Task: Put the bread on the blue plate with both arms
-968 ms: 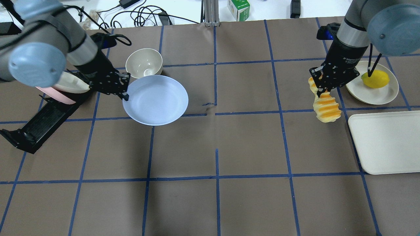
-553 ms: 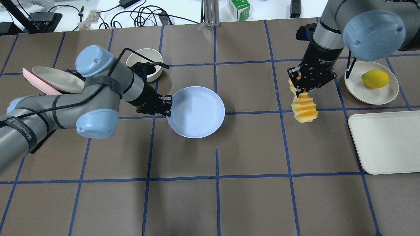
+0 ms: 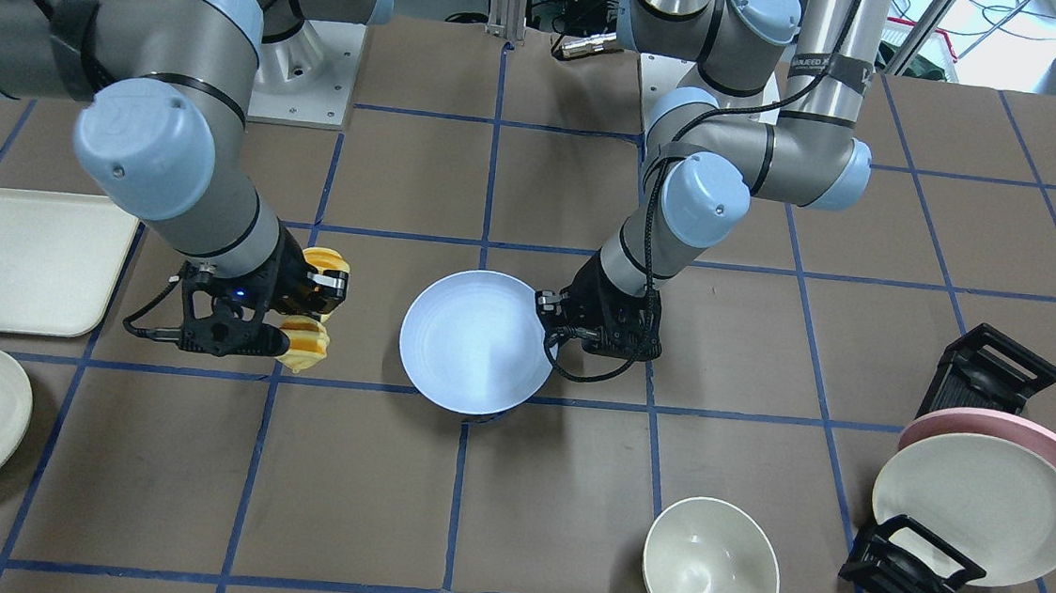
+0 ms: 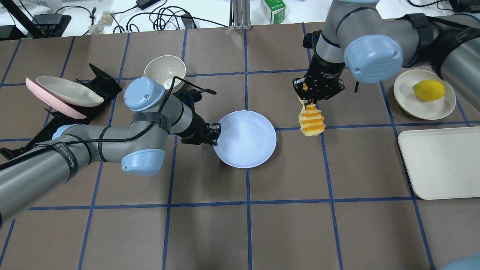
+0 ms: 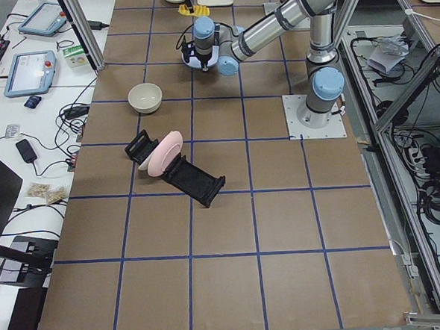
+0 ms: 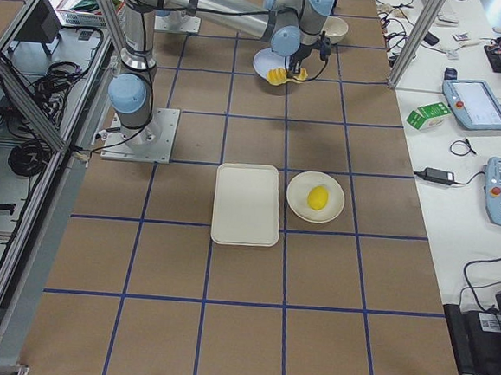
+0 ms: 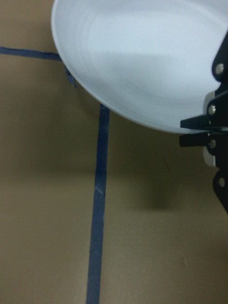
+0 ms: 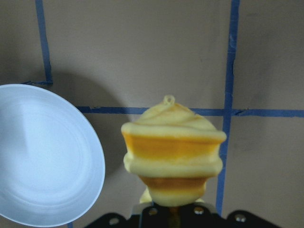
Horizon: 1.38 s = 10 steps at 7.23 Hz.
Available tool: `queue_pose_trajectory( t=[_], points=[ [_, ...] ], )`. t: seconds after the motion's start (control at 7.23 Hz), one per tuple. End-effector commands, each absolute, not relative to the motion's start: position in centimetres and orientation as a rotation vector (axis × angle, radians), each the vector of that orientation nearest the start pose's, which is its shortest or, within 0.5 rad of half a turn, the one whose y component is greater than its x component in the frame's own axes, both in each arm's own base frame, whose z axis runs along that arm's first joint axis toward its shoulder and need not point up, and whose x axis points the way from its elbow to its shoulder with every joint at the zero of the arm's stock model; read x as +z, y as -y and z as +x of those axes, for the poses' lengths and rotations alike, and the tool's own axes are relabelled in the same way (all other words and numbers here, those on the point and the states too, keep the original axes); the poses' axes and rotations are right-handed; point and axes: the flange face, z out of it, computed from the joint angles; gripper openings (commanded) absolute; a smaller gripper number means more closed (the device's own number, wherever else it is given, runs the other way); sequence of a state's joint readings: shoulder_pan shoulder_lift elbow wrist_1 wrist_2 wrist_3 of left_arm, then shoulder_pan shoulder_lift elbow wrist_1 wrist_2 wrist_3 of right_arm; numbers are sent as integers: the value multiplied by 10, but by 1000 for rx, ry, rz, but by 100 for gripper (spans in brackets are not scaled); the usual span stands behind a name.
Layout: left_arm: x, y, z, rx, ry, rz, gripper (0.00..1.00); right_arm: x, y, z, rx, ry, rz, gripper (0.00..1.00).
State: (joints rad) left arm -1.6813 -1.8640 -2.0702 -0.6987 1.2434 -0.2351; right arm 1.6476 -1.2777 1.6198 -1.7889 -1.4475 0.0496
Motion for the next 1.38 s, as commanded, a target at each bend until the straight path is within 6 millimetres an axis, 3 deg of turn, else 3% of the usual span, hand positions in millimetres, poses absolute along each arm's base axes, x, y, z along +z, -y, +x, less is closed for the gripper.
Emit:
queue_pose_trajectory(
  t=[0.0, 0.14, 0.28, 0.55, 0.83, 1.11, 1.24],
  points=[
    [197, 491, -223, -52, -3469, -219, 97, 299, 565, 243, 178, -3019, -92, 0],
    [229, 510, -218, -185, -3474, -204, 100, 281, 566, 263, 178, -3029, 20, 0],
    [265, 534, -203, -174, -3444, -226, 100, 263, 566, 276, 211, -3034, 96, 0],
    [353, 565, -169, -3, -3348, -40, 100, 246, 561, 305, 196, -3020, 183, 0],
    [418, 556, -149, 78, -3224, 130, 100, 233, 544, 336, 229, -3030, 193, 0],
    [495, 537, -122, 123, -3181, 122, 100, 216, 538, 349, 291, -3006, 196, 0],
    [512, 537, -114, 68, -3161, 113, 100, 211, 534, 356, 305, -3010, 209, 0]
  ],
)
